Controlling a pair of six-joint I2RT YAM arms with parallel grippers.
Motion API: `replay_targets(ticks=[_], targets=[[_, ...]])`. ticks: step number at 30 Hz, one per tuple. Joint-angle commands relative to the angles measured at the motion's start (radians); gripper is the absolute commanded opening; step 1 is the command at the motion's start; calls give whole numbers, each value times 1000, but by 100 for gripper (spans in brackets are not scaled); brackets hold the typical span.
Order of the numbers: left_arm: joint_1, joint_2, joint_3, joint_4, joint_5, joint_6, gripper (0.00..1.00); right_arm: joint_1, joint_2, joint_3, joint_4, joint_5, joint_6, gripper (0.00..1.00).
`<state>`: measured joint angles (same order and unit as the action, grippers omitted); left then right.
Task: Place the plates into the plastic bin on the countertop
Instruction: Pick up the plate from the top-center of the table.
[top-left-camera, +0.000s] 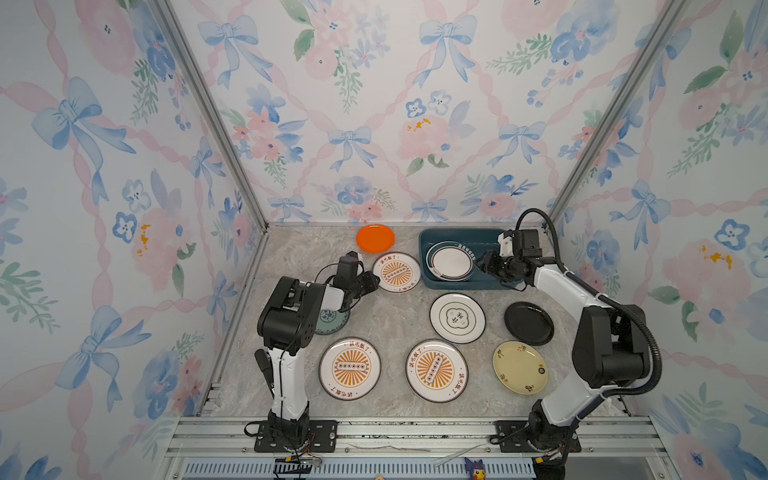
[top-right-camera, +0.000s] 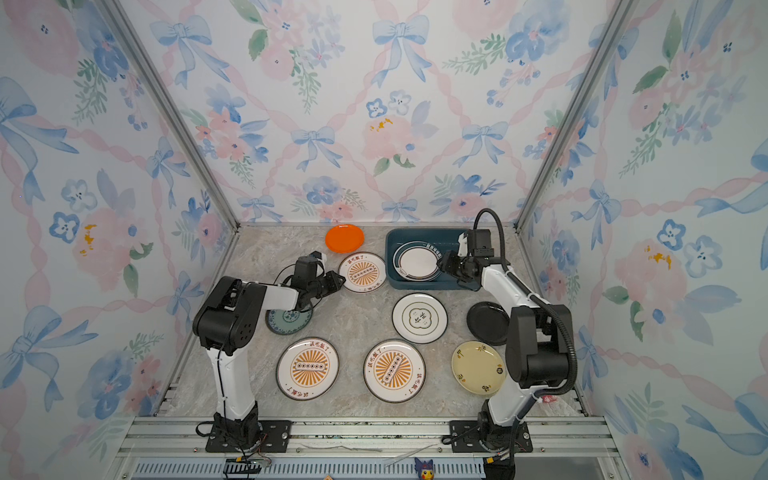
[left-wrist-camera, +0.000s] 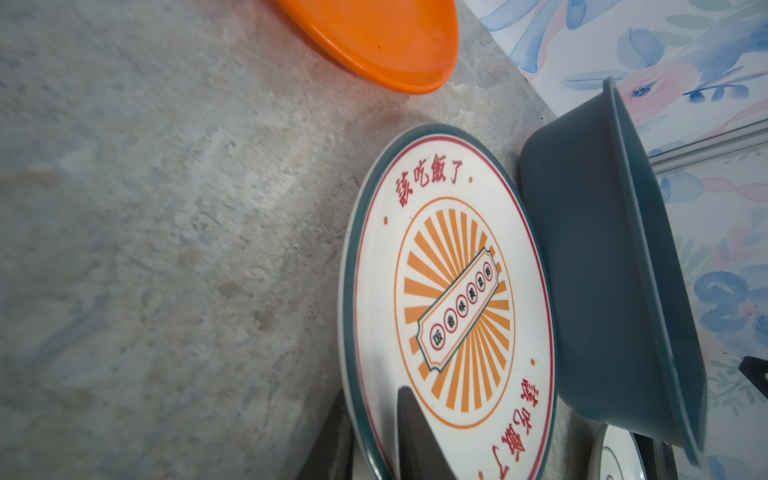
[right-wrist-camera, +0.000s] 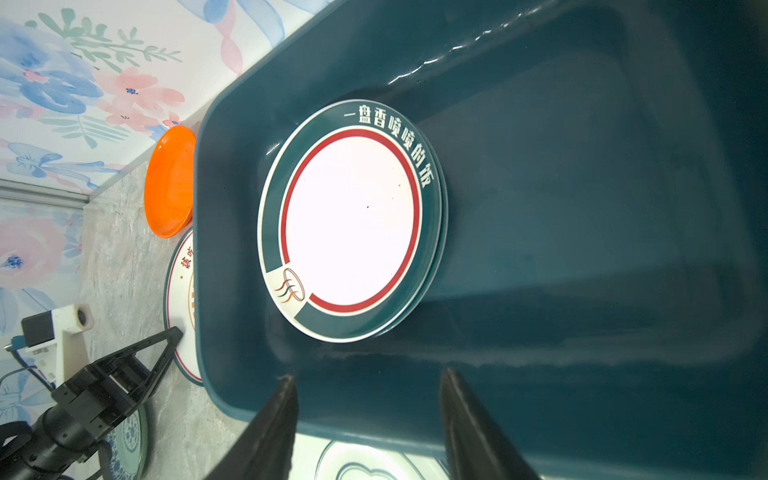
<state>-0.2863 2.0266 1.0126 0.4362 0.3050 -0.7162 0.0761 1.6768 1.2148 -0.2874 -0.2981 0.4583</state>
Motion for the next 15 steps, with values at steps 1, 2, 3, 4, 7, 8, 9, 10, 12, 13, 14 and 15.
replay_targets(ticks=[1, 2, 3, 4, 7, 8, 9, 10, 12, 13, 14, 15], targets=[[-3, 49, -32, -81, 0, -1, 21, 18, -78, -37, -19, 28, -25, 54], [-3, 50, -33, -80, 2, 0, 20, 21, -93, -46, -22, 31, -26, 54], [-3, 50, -33, -79, 2, -1, 20, 25, -106, -52, -25, 34, -27, 54], [-4, 50, -32, -79, 2, -2, 19, 28, -118, -59, -29, 36, -28, 54], [-3, 43, -38, -77, 5, -4, 15, 44, -149, -84, -35, 45, -30, 55], [-4, 40, -41, -76, 5, -3, 13, 49, -155, -92, -36, 47, -29, 55], [-3, 35, -44, -76, 6, -2, 12, 54, -161, -100, -38, 48, -30, 55], [-2, 32, -50, -75, 6, -1, 11, 60, -165, -109, -38, 51, -30, 55], [-2, 19, -63, -73, 6, 1, 9, 70, -173, -123, -38, 54, -30, 55], [-1, 13, -72, -71, 6, 3, 7, 75, -177, -129, -38, 55, -30, 55], [1, 5, -81, -70, 6, 4, 6, 79, -179, -133, -38, 57, -28, 55], [4, -4, -95, -66, 9, 4, 5, 84, -184, -140, -37, 58, -27, 55]])
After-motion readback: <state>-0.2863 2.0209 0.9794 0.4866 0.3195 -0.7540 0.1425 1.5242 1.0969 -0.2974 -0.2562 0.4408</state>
